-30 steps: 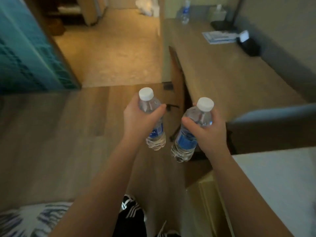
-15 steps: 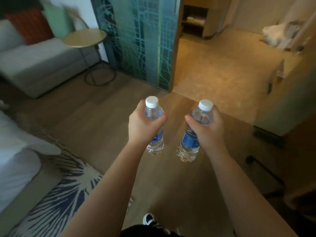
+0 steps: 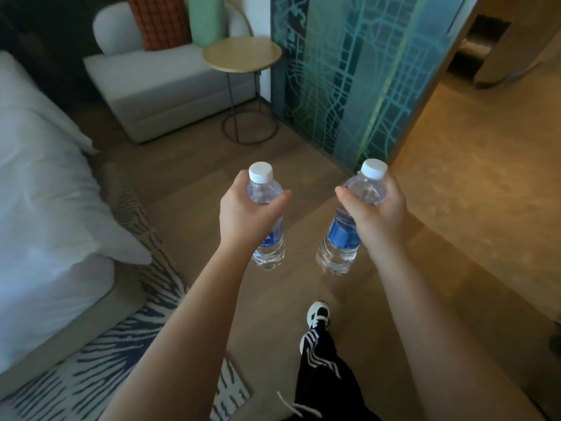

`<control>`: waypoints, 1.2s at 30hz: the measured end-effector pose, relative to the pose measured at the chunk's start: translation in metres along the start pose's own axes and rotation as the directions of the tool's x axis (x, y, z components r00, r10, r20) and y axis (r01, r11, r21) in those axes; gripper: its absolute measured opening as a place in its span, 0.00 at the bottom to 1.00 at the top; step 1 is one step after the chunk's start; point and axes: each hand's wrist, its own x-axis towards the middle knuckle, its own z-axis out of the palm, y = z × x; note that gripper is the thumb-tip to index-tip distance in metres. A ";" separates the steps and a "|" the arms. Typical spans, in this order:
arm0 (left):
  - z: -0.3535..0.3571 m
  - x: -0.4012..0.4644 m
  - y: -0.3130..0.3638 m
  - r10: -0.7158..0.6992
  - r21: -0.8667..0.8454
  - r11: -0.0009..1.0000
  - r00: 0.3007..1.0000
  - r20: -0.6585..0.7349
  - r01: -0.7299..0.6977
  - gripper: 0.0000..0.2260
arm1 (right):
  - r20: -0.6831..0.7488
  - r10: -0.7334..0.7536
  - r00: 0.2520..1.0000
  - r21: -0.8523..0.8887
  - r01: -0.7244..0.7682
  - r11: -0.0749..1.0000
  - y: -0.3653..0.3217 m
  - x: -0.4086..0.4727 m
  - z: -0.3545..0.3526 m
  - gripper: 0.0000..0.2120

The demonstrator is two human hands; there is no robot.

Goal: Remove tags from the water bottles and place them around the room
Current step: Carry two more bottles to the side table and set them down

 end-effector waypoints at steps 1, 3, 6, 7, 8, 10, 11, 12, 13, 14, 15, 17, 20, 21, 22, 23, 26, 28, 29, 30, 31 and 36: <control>0.008 0.019 -0.005 -0.013 0.006 1.000 1.000 -0.019 0.013 0.13 | 0.011 0.005 1.000 0.010 -0.005 1.000 0.007 0.021 0.010 0.20; 0.026 0.063 -0.012 -0.035 0.012 0.999 0.998 -0.054 0.036 0.14 | 0.046 -0.003 0.999 0.019 0.002 1.000 0.020 0.070 0.030 0.18; 0.059 0.133 -0.016 -0.061 0.037 0.997 0.994 -0.086 0.064 0.14 | 0.103 -0.026 0.994 0.025 0.023 0.999 0.034 0.150 0.058 0.15; 0.070 0.158 -0.015 -0.069 0.039 0.997 0.993 -0.098 0.073 0.14 | 0.115 -0.036 0.993 0.027 0.033 0.999 0.038 0.180 0.066 0.15; 0.080 0.183 -0.015 -0.080 0.037 0.996 0.991 -0.110 0.085 0.14 | 0.128 -0.049 0.991 0.025 0.046 0.999 0.042 0.208 0.074 0.15; 0.097 0.230 -0.013 -0.094 0.030 0.995 0.986 -0.139 0.099 0.16 | 0.165 -0.062 0.984 0.023 0.059 0.998 0.047 0.262 0.091 0.17; 0.104 0.253 -0.012 -0.096 0.025 0.995 0.983 -0.156 0.101 0.17 | 0.183 -0.063 0.981 0.023 0.060 0.998 0.049 0.287 0.100 0.18; 0.110 0.274 -0.012 -0.097 0.021 0.995 0.980 -0.175 0.102 0.18 | 0.194 -0.066 0.979 0.025 0.062 0.998 0.051 0.311 0.109 0.20; 0.116 0.293 -0.012 -0.095 0.019 0.995 0.977 -0.192 0.101 0.19 | 0.202 -0.070 0.977 0.029 0.066 0.997 0.053 0.333 0.119 0.22; 0.120 0.312 -0.013 -0.094 0.019 0.995 0.974 -0.207 0.101 0.19 | 0.208 -0.076 0.975 0.032 0.070 0.997 0.054 0.353 0.129 0.22; 0.124 0.329 -0.013 -0.096 0.020 0.994 0.971 -0.220 0.103 0.19 | 0.215 -0.080 0.973 0.036 0.074 0.997 0.055 0.371 0.139 0.22; 0.131 0.364 -0.017 -0.104 0.018 0.994 0.965 -0.240 0.111 0.19 | 0.244 -0.089 0.966 0.047 0.080 0.996 0.057 0.404 0.160 0.18; 0.139 0.416 -0.028 -0.104 0.019 0.993 0.959 -0.263 0.113 0.18 | 0.305 -0.103 0.947 0.068 0.087 0.994 0.066 0.447 0.192 0.17; 0.142 0.434 -0.032 -0.104 0.016 0.994 0.958 -0.266 0.112 0.17 | 0.317 -0.103 0.943 0.071 0.084 0.994 0.070 0.461 0.203 0.18; 0.144 0.453 -0.036 -0.101 0.016 0.994 0.958 -0.267 0.109 0.16 | 0.324 -0.097 0.941 0.075 0.077 0.994 0.075 0.476 0.215 0.19; 0.147 0.472 -0.040 -0.096 0.018 0.994 0.958 -0.269 0.105 0.16 | 0.327 -0.091 0.941 0.078 0.069 0.995 0.080 0.491 0.227 0.21; 0.152 0.535 -0.054 -0.082 0.016 0.996 0.958 -0.273 0.090 0.14 | 0.340 -0.090 0.936 0.080 0.066 0.995 0.093 0.541 0.271 0.22; 0.154 0.581 -0.063 -0.080 0.001 0.996 0.958 -0.275 0.084 0.14 | 0.363 -0.111 0.925 0.086 0.086 0.993 0.097 0.580 0.305 0.19; 0.154 0.606 -0.068 -0.081 -0.006 0.997 0.957 -0.279 0.082 0.14 | 0.373 -0.129 0.919 0.087 0.104 0.991 0.097 0.601 0.323 0.18; 0.154 0.632 -0.071 -0.083 -0.013 0.996 0.957 -0.278 0.083 0.15 | 0.377 -0.145 0.915 0.088 0.120 0.989 0.096 0.622 0.341 0.16; 0.154 0.659 -0.074 -0.089 -0.019 0.996 0.959 -0.268 0.087 0.15 | 0.381 -0.158 0.911 0.090 0.133 0.987 0.093 0.644 0.359 0.16; 0.155 0.785 -0.080 -0.078 0.004 0.997 0.971 -0.228 0.081 0.15 | 0.413 -0.181 0.893 0.092 0.157 0.983 0.078 0.746 0.438 0.18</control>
